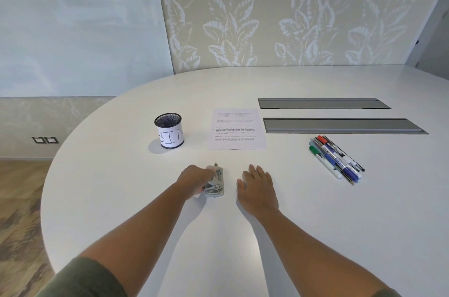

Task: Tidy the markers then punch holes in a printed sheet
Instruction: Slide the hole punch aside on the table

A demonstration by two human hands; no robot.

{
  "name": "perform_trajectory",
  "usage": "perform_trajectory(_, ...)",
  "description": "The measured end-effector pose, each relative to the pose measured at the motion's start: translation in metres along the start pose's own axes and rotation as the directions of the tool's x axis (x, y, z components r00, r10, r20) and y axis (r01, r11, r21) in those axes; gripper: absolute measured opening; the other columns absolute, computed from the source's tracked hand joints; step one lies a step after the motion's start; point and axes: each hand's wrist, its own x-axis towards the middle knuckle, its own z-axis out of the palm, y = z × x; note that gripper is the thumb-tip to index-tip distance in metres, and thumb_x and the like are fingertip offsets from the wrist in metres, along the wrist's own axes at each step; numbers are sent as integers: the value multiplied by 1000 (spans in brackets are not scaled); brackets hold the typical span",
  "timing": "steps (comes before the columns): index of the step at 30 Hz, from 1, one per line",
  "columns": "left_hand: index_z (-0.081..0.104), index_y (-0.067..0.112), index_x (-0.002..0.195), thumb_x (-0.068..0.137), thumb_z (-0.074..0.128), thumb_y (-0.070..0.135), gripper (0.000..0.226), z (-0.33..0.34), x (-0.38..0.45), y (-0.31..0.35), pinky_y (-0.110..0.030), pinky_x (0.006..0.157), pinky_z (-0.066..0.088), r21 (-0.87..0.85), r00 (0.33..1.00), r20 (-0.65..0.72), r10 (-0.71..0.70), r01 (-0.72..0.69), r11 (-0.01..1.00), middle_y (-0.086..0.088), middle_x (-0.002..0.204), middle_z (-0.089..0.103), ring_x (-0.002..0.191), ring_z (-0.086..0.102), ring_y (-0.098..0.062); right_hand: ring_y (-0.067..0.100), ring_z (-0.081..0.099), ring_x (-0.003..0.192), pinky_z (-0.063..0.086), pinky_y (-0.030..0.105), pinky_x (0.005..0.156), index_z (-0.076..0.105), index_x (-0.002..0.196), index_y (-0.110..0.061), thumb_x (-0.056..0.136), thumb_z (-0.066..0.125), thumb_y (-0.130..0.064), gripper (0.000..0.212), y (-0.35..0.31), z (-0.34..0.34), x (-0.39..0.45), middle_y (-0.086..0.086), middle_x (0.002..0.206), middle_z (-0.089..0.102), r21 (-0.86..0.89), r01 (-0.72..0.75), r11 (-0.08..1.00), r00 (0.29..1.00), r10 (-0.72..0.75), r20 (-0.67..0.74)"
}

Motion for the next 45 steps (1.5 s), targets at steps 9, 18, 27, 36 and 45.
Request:
perform_trajectory(9, 62, 2, 97, 87, 59, 18, 19, -5, -3, 4, -27, 65, 46, -152, 999, 32, -23, 28, 988, -14, 93, 62, 81, 58, -24, 23, 16, 151, 9, 40, 123, 54, 131, -13, 101, 33, -35, 43, 1, 0, -2, 6, 161, 29, 16, 3, 1000, 1000, -3, -15)
perform_trajectory(18, 62, 5, 98, 86, 61, 22, 21, -45, 2, 0, -32, 80, 56, -118, 997, -75, 16, -25, 993, -10, 103, 65, 88, 64, -23, 23, 16, 151, 8, 40, 123, 55, 129, -14, 101, 33, -36, 42, 2, 3, -2, 6, 161, 29, 26, 1, 1000, 1000, -1, -17)
perform_trajectory(27, 59, 8, 80, 89, 61, 29, 22, -99, 9, -31, -31, 75, 52, 37, 978, -208, 0, 8, 999, -7, 83, 61, 80, 60, -23, 23, 17, 150, 9, 39, 123, 56, 127, -14, 100, 34, -35, 41, 2, 4, -1, 6, 160, 30, 27, 1, 1000, 1000, 0, -17)
perform_trajectory(36, 66, 2, 86, 89, 58, 25, 25, -136, 8, -64, -31, 74, 49, 127, 956, -289, -54, 94, 987, -15, 89, 69, 97, 69, -32, 23, 17, 150, 10, 39, 122, 58, 124, -14, 100, 34, -35, 40, 2, 3, -1, 6, 160, 31, 15, 8, 1000, 1000, -8, -25)
perform_trajectory(45, 65, 3, 84, 90, 56, 22, 21, -146, 14, -78, -32, 75, 49, 158, 960, -273, -59, 105, 982, -15, 86, 66, 99, 69, -33, 23, 17, 150, 10, 38, 122, 56, 128, -14, 101, 34, -37, 42, 3, 5, 0, 5, 160, 31, 14, 11, 1000, 999, -11, -31)
